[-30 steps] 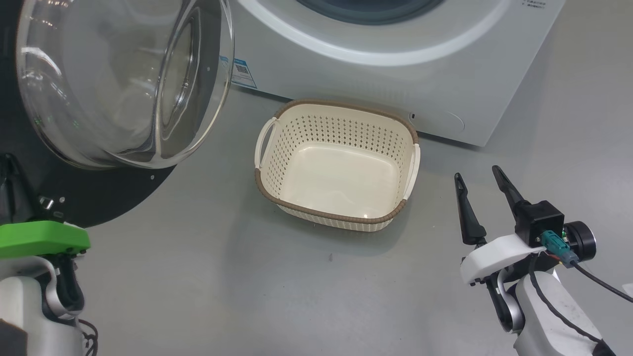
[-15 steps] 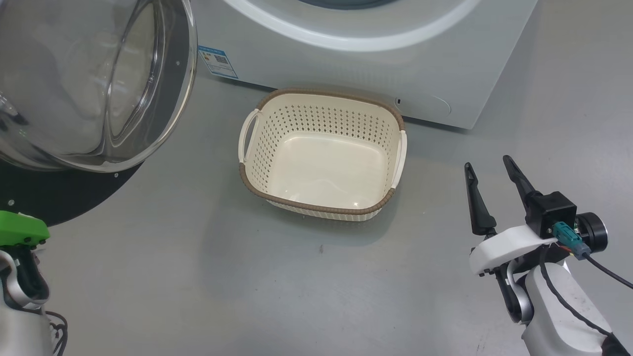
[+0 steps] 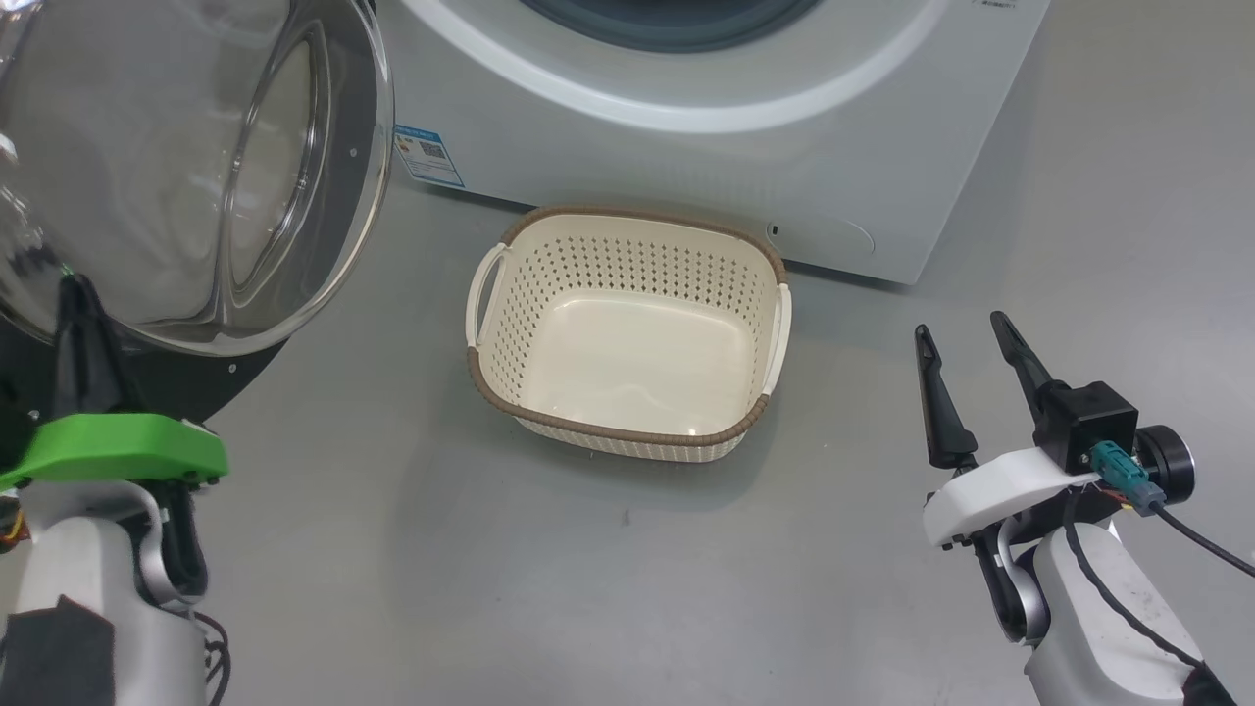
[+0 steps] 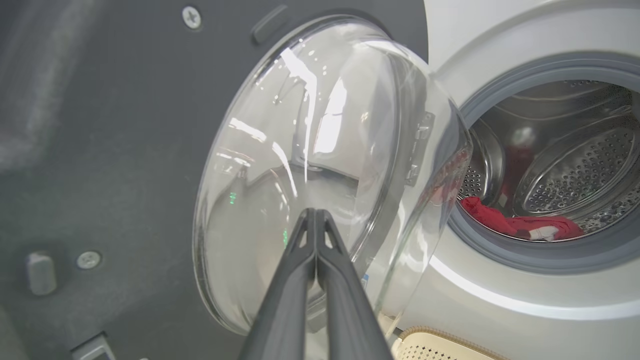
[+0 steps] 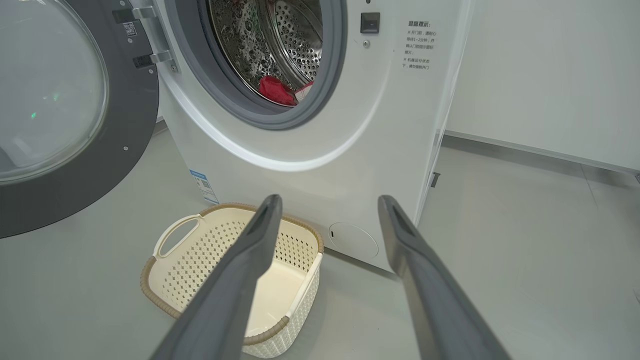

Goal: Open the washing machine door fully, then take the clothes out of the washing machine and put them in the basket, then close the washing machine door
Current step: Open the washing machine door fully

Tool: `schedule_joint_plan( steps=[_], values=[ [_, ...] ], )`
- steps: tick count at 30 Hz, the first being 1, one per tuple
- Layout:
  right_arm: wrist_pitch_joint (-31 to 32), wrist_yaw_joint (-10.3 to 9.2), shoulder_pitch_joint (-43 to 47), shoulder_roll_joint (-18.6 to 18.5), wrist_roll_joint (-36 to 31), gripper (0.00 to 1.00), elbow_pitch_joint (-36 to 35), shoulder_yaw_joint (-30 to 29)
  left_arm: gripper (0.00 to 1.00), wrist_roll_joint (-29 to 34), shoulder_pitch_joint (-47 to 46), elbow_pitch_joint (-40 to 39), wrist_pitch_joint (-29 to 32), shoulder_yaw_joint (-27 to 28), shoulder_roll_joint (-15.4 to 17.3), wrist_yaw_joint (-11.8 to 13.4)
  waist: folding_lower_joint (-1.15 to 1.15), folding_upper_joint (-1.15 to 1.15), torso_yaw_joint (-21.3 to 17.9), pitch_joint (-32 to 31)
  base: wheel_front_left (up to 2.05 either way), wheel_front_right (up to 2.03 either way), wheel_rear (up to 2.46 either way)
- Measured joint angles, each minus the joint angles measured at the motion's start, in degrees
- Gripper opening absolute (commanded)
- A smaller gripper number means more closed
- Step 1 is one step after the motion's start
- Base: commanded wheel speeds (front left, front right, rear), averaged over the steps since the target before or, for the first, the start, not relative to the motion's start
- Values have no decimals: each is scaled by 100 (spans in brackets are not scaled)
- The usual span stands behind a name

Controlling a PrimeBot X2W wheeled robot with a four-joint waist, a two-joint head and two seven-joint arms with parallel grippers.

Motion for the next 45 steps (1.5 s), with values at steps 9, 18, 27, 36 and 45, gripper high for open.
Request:
schedule_joint_plan(
  steps=[9, 18, 27, 36, 45],
  values=[
    [0, 37, 9, 152, 1, 100, 24, -26, 100, 523, 521, -385, 0, -598, -252, -450, 0, 0, -264, -232, 0, 0, 0],
    [0, 79, 44, 179, 12, 100, 11, -142, 100, 742, 887, -479, 0, -829, -280, -579, 0, 0, -659, -415, 0, 0, 0],
    [0, 73, 213, 201, 32, 100, -105, -377, 100, 887, 1323, -626, 0, -933, -279, -643, 0, 0, -1078, -580, 0, 0, 0],
    [0, 70, 421, 288, 74, 100, -204, -506, 100, 779, 1681, -903, 1, -767, -279, -650, 0, 0, -1498, -714, 0, 0, 0],
    [0, -32, 539, 313, 3, 100, -469, -662, 100, 902, 1809, -1156, 0, -795, -277, -676, 0, 0, -1930, -820, 0, 0, 0]
  ],
)
